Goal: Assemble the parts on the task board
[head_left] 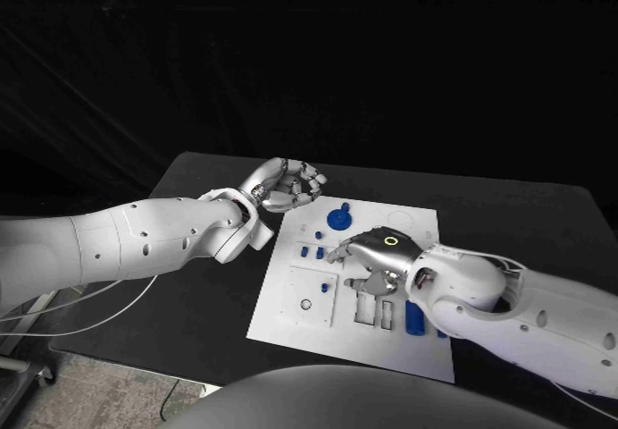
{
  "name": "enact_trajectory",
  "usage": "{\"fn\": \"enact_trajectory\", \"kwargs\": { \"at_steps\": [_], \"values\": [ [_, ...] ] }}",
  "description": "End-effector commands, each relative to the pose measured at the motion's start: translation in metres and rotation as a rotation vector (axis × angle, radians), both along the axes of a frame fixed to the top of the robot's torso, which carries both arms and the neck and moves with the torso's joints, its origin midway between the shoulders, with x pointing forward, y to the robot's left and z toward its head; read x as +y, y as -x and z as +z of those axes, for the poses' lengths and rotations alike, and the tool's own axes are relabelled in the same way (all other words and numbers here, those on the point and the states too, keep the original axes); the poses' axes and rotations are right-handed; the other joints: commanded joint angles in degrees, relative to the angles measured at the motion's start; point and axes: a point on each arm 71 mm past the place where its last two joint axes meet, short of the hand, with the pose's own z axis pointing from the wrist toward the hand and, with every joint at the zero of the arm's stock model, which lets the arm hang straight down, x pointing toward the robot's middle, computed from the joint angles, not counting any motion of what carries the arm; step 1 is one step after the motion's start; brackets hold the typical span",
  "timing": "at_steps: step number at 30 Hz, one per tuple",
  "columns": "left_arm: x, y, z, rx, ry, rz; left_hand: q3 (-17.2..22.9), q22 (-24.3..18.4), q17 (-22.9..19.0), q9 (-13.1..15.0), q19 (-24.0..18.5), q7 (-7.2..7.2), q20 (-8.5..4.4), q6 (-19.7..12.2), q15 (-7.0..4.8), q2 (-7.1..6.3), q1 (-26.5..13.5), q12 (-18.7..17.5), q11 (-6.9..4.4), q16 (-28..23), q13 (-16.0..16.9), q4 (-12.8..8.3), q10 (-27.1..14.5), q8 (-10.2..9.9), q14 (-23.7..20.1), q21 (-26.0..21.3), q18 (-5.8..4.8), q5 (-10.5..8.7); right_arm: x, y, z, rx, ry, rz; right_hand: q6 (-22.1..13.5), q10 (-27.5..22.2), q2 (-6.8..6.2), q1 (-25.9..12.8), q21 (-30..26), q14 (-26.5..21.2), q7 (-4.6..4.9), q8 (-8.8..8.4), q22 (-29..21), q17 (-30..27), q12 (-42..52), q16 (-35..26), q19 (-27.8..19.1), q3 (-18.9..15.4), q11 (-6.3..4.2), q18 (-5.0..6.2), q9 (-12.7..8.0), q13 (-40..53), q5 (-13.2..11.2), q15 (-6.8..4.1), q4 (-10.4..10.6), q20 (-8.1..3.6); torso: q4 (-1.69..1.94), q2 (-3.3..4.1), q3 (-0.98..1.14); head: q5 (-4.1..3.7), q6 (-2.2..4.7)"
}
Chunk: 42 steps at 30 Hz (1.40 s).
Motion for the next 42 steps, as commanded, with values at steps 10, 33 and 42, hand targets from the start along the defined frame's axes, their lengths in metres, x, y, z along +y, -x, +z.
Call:
{"fn": "enact_trajectory", "kwargs": {
  "at_steps": [10,33,42],
  "values": [
    [-0.005,0.000,-0.001,0.007,0.003,-0.018,0.1,9.2,-0.1,-0.1,-0.3,0.39,-0.08,0.0,0.15,0.09,0.6,-0.3,-0.09,-0.2,-0.1,-0.3,0.4,0.4,-0.4,-0.2,0.85,0.27,-0.070,-0.034,0.027,-0.001,0.080,-0.222,-2.6,-2.3,0.22,-0.4,1.1,1.0,-3.15,-0.91,3.9,0.0,0.6,1.1,1.7,-1.7,0.37,0.28,-2.0,-0.7,-3.3,0.13,1.0,0.14,0.00,-0.26,-0.19,-1.23,-0.01],
    [-0.003,0.000,-0.006,0.017,-0.001,-0.011,0.1,9.2,-0.3,-0.1,-0.4,0.49,-0.06,0.0,0.20,0.14,0.5,-0.3,-0.04,-0.2,-0.2,-0.2,0.4,0.4,-0.5,-0.3,0.88,0.27,-0.100,-0.027,-0.018,0.069,0.065,-0.263,1.8,4.4,0.48,2.7,8.7,6.2,0.97,0.84,5.6,-0.2,-2.0,3.5,8.4,-6.8,0.31,-1.05,-5.5,-7.7,-6.7,0.92,7.8,0.74,0.03,-0.20,-0.21,-1.12,-0.01],
    [-0.001,0.000,-0.006,0.022,-0.004,-0.005,0.3,9.2,-0.4,-0.2,-0.4,0.55,0.01,-0.1,0.29,0.67,1.0,-0.2,0.00,-0.2,-0.4,-0.2,0.5,0.5,-0.5,-0.3,0.87,0.32,-0.091,-0.028,-0.023,0.085,0.025,-0.249,4.7,10.1,2.18,2.4,9.8,6.7,1.47,1.46,6.1,0.6,-1.6,4.6,8.9,-6.1,-0.76,-1.20,-5.8,-8.7,-5.1,0.13,8.1,0.11,0.03,-0.24,-0.25,-1.04,-0.01]
  ]
}}
